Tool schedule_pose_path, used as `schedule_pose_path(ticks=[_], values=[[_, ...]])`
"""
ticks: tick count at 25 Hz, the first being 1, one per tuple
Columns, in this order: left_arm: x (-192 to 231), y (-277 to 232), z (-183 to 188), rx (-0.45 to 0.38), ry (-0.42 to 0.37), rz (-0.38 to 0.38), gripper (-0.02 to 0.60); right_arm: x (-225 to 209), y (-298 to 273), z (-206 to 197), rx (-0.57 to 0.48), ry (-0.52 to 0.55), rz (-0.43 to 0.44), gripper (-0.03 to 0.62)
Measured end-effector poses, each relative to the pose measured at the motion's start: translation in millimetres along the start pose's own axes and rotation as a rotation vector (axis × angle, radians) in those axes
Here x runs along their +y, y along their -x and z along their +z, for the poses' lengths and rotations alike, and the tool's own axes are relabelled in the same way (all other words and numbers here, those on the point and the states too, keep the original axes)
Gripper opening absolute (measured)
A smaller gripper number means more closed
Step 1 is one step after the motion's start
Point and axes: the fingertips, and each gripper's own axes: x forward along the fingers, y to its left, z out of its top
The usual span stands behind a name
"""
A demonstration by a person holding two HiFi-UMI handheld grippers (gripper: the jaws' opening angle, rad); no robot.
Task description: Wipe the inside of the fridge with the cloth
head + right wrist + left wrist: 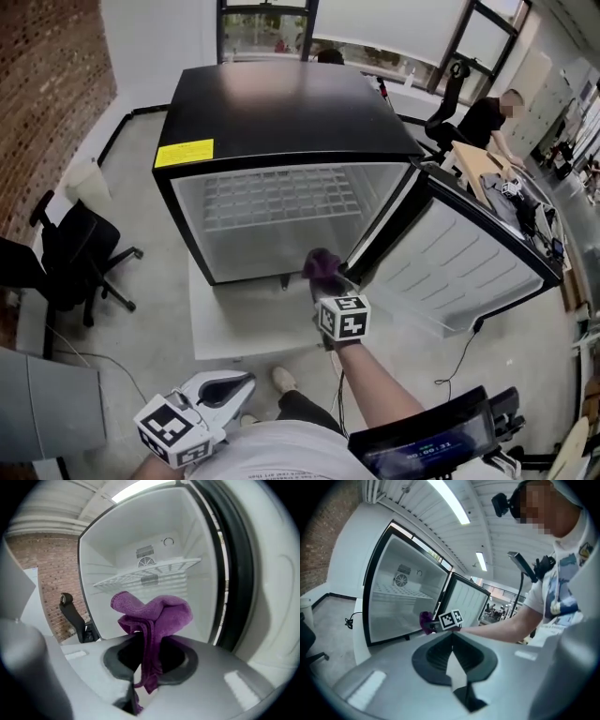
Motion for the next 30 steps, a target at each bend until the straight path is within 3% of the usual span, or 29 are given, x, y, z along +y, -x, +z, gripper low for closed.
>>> schedule_pose_path(ticks=[5, 14, 30], values=[[-12.7, 0.2, 0.0, 0.013, -0.026, -0.029, 0.005, -26.4, 36.7, 9.9, -0.064, -0.054, -0.094, 0.067], [-26.5, -12.8, 2.9, -0.007, -0.049, -0.064, 0.005, -42.9, 43.6, 26.3, -0.100, -0.022, -0.137, 0.067], [8.9, -12.7, 14.5, 0.000, -0.021, 0.049, 0.006, -75.1, -17.5, 51.2, -0.156, -0.127, -0.297, 0.067]])
